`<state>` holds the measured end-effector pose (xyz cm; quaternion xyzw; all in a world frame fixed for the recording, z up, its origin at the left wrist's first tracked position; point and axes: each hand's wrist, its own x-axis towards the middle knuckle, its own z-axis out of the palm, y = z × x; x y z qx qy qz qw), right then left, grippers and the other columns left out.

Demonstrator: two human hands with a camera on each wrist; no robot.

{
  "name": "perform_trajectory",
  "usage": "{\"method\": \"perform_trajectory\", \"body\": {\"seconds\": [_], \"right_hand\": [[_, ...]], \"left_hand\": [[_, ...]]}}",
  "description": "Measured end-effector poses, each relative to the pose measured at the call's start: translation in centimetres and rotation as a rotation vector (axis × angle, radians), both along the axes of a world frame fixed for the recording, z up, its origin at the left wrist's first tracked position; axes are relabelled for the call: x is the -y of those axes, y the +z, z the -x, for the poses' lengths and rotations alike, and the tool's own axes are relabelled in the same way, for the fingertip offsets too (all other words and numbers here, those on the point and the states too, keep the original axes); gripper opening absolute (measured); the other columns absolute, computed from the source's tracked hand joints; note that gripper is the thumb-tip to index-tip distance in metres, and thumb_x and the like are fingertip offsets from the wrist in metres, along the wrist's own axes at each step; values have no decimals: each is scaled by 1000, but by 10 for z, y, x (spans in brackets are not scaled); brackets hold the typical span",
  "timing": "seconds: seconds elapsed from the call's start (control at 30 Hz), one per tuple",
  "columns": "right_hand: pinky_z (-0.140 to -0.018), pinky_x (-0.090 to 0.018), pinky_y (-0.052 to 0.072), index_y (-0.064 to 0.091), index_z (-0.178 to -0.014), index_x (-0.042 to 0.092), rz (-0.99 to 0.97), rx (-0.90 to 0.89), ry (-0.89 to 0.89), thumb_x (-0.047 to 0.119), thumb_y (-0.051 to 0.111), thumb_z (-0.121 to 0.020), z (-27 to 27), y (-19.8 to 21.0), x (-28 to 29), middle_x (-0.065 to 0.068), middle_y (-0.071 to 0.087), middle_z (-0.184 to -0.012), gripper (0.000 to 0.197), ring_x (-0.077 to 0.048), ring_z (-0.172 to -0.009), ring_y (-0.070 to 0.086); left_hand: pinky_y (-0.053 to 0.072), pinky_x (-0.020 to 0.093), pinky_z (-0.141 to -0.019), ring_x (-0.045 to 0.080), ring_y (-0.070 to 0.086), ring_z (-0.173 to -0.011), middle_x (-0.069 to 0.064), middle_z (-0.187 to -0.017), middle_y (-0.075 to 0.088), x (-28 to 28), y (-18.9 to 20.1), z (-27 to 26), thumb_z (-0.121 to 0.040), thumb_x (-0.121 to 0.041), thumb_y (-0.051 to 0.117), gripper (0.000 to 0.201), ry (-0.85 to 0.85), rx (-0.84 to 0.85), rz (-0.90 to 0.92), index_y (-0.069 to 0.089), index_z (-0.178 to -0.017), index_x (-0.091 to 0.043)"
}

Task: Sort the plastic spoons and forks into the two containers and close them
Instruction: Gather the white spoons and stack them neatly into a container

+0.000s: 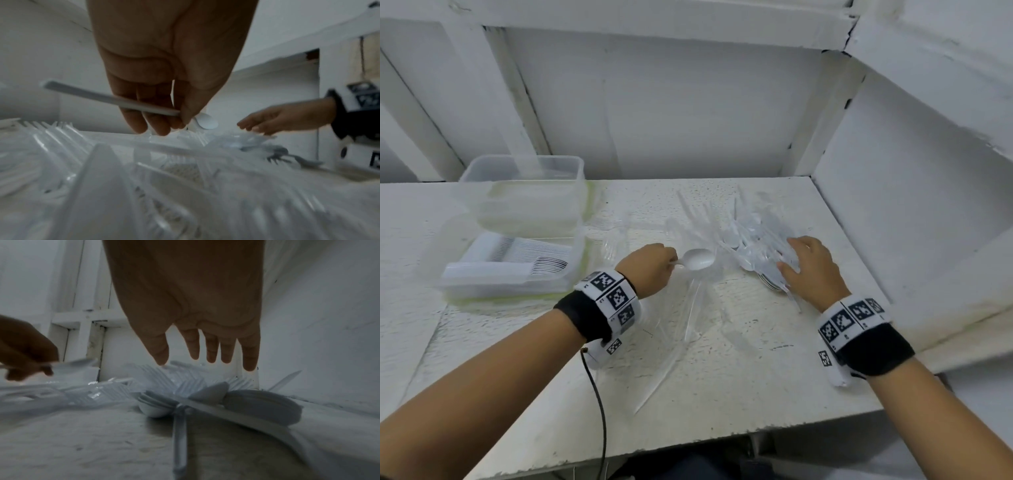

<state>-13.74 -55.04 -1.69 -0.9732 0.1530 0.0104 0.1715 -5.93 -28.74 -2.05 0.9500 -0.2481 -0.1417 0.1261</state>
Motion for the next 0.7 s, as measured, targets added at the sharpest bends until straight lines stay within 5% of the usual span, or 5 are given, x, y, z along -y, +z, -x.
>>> {"method": "perform_trajectory", "body": {"seconds": [0.17, 0.33, 0.7], "right_hand": [[-112, -52, 24, 19, -147, 28, 56, -194, 43, 46, 42, -94, -30, -8, -8, 0, 11, -157, 61, -23, -144, 13], [-107, -54, 25, 26, -142, 37, 126, -196, 147, 50, 41, -93, -28, -7, -34, 2, 17, -153, 53, -28, -139, 20], [-111, -48, 20, 33, -142, 25, 148, -247, 332, 51, 33, -95, -2, -15, -94, 1, 13, -155, 54, -33, -136, 23]], "left_hand": [[34, 19, -53, 18, 50, -71, 5, -85, 58, -16, 10, 6, -97, -17, 41, 22, 174, -45, 212, 58, -107, -8], [35, 22, -56, 18, 50, -70, 10, -85, 63, -36, 13, 15, -96, -18, 44, 19, 309, -108, 336, 59, -104, -10], [35, 21, -51, 9, 47, -60, 8, -90, 65, -55, 11, 20, -96, -22, 45, 17, 369, -163, 360, 57, -104, -12]]}}
